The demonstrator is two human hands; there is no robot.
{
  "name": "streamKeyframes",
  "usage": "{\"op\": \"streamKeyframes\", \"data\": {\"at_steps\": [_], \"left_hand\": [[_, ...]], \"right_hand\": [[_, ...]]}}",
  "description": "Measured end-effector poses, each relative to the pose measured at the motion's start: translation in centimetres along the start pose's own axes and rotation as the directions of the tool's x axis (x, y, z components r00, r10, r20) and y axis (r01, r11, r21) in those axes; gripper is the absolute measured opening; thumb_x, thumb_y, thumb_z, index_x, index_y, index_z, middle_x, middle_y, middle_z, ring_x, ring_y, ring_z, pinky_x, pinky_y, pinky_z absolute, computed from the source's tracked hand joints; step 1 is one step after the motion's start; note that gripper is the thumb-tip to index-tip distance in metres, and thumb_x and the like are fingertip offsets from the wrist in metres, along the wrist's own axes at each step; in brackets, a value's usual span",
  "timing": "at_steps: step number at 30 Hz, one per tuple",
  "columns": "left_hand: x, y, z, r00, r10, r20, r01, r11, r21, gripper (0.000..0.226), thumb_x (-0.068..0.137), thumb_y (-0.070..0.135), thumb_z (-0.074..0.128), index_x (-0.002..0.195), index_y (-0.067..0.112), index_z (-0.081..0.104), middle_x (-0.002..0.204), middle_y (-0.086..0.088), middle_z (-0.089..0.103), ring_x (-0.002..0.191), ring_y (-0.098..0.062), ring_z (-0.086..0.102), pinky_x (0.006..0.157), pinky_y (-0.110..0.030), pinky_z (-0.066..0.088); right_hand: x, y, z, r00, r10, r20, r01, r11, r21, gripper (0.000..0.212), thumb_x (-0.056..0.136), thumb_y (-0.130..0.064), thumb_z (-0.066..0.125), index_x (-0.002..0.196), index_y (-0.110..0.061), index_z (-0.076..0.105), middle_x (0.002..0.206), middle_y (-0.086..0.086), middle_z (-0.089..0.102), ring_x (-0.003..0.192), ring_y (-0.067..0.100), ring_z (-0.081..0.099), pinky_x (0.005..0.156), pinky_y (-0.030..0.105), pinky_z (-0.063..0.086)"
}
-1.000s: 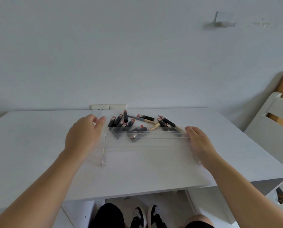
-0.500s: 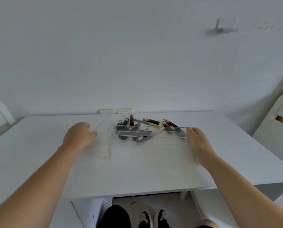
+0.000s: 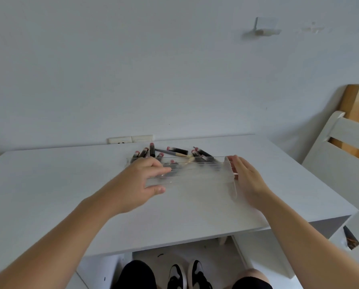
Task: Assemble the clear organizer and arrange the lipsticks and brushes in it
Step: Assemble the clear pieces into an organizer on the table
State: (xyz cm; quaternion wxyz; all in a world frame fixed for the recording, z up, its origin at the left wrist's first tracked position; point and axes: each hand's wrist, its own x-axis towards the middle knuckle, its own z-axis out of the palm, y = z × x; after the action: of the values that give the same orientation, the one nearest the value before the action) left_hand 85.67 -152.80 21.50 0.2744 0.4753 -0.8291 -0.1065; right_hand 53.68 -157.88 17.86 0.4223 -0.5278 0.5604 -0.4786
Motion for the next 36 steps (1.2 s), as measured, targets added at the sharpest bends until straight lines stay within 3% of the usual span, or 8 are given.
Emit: {"op": "streamKeyframes", "data": {"at_steps": [4,8,12,16,26,30,34,36], "left_hand": [[-0.3,-0.5,1.4,0.999,0.03,-0.012,-0.029,0.999,0.012,0.05,0.09,0.035,0.075,0.138,0.034,0.06,0.115,0.032,0.047,0.123,0.005,0.038,0.106,-0.016,0.026],[-0.2,-0.5,2.5,0.999,0.041,0.001,-0.041,0.996,0.082,0.052,0.089,0.038,0.074,0.139,0.033,0.06,0.111,0.027,0.045,0.111,0.006,0.034,0.105,-0.025,0.03],[-0.2,-0.2,3.4,0.999,0.033,0.007,-0.034,0.993,0.112,0.054,0.091,0.038,0.072,0.142,0.033,0.057,0.116,0.022,0.043,0.118,-0.006,0.034,0.106,-0.028,0.029],[-0.3,-0.3,3.9,0.998,0.057,0.008,-0.057,0.989,0.133,0.053,0.092,0.035,0.072,0.143,0.031,0.057,0.119,0.021,0.041,0.121,-0.006,0.033,0.106,-0.027,0.027],[-0.7,-0.8,4.7,0.97,0.234,-0.066,-0.199,0.921,0.336,0.055,0.078,0.027,0.086,0.13,0.017,0.07,0.122,0.0,0.062,0.109,-0.02,0.047,0.096,-0.039,0.041],[-0.6,-1.2,4.8,0.951,0.3,-0.072,-0.242,0.872,0.426,0.052,0.082,0.034,0.079,0.13,0.016,0.069,0.138,-0.001,0.06,0.114,-0.024,0.048,0.096,-0.044,0.044],[-0.7,-1.2,4.9,0.939,0.336,-0.074,-0.268,0.849,0.456,0.05,0.092,0.043,0.052,0.131,0.016,0.068,0.142,0.002,0.061,0.117,-0.02,0.05,0.097,-0.04,0.043],[-0.6,-1.0,4.9,0.942,0.332,-0.058,-0.27,0.846,0.459,0.053,0.092,0.044,0.047,0.131,0.016,0.068,0.143,0.002,0.061,0.118,-0.021,0.051,0.096,-0.042,0.046]], "right_hand": [[0.0,0.1,0.1,1.0,-0.013,-0.004,0.013,0.999,0.033,0.032,0.094,-0.058,0.043,0.094,-0.044,0.072,0.098,-0.018,0.074,0.088,0.003,0.07,0.081,0.029,0.051],[-0.1,0.4,0.4,0.998,-0.04,-0.038,0.038,0.998,-0.044,0.032,0.094,-0.056,0.047,0.102,-0.034,0.069,0.091,-0.011,0.068,0.073,0.001,0.061,0.064,0.023,0.051],[0.1,0.9,0.3,0.995,-0.072,-0.067,0.061,0.986,-0.155,0.024,0.098,-0.05,0.052,0.113,-0.038,0.066,0.1,-0.021,0.07,0.093,-0.002,0.063,0.071,0.021,0.043],[0.2,1.1,0.3,0.995,-0.078,-0.064,0.065,0.98,-0.186,0.024,0.097,-0.051,0.052,0.113,-0.04,0.066,0.098,-0.03,0.068,0.089,-0.016,0.059,0.074,0.017,0.04],[0.5,1.5,0.3,0.993,-0.093,-0.075,0.075,0.975,-0.207,0.025,0.098,-0.052,0.049,0.114,-0.04,0.064,0.094,-0.034,0.066,0.084,-0.016,0.059,0.071,0.019,0.041],[0.3,1.4,0.7,0.99,-0.102,-0.095,0.082,0.978,-0.192,0.022,0.099,-0.048,0.048,0.11,-0.039,0.064,0.08,-0.023,0.067,0.065,-0.009,0.059,0.052,0.007,0.042],[-0.5,1.1,0.7,0.988,-0.145,-0.056,0.13,0.969,-0.208,0.024,0.094,-0.052,0.051,0.106,-0.036,0.065,0.071,-0.017,0.059,0.058,0.003,0.051,0.048,0.014,0.042],[-1.0,1.2,0.4,0.984,-0.178,0.018,0.177,0.954,-0.242,0.028,0.089,-0.053,0.056,0.114,-0.041,0.063,0.07,-0.018,0.057,0.059,0.002,0.05,0.051,0.015,0.042]]}}
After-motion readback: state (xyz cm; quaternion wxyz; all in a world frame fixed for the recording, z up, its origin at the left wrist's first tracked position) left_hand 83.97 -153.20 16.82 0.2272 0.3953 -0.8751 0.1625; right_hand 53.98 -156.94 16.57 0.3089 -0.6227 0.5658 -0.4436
